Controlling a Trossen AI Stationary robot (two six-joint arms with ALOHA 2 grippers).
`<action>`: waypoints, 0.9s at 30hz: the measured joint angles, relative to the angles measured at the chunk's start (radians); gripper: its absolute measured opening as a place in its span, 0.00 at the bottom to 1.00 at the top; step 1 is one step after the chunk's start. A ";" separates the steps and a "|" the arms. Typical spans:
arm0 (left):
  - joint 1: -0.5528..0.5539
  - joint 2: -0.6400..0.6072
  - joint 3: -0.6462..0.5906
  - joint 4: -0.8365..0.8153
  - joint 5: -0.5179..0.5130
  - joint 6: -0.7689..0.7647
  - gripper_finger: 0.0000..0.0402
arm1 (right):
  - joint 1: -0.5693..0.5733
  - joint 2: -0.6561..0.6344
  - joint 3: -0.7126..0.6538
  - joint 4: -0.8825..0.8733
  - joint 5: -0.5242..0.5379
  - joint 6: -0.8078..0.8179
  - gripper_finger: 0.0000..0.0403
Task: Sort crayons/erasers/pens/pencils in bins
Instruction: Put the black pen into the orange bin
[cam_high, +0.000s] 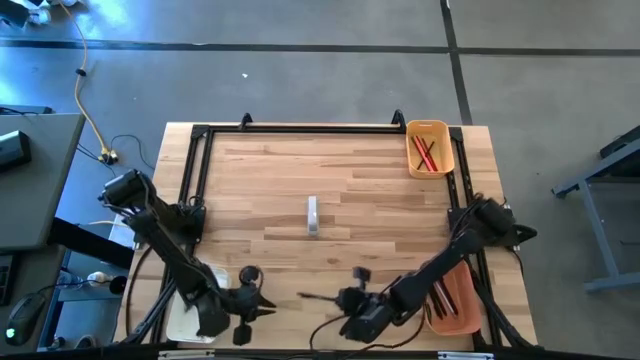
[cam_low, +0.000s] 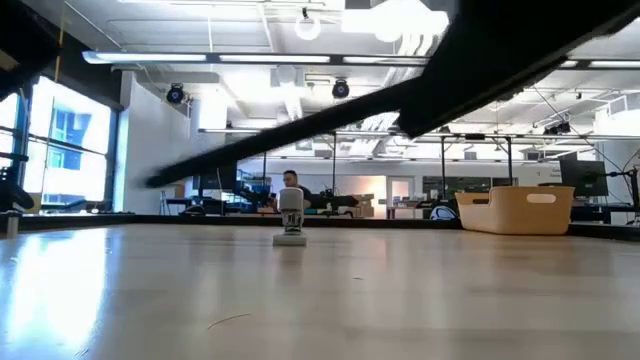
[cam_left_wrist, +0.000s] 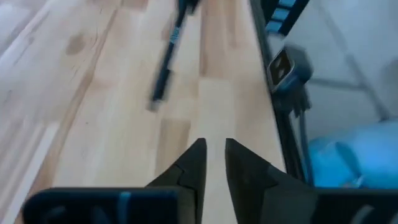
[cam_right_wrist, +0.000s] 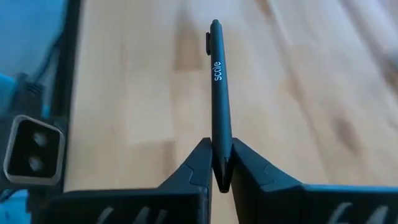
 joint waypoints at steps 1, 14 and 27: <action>0.002 -0.008 -0.031 0.064 -0.007 0.017 0.11 | 0.002 -0.022 0.000 -0.057 0.002 0.030 0.04; 0.067 -0.039 -0.268 0.563 -0.080 0.151 0.01 | 0.102 -0.275 0.000 -0.757 -0.268 0.640 0.04; 0.113 -0.039 -0.270 0.564 -0.059 0.196 0.00 | 0.310 -0.282 0.315 -1.251 -0.498 1.138 0.04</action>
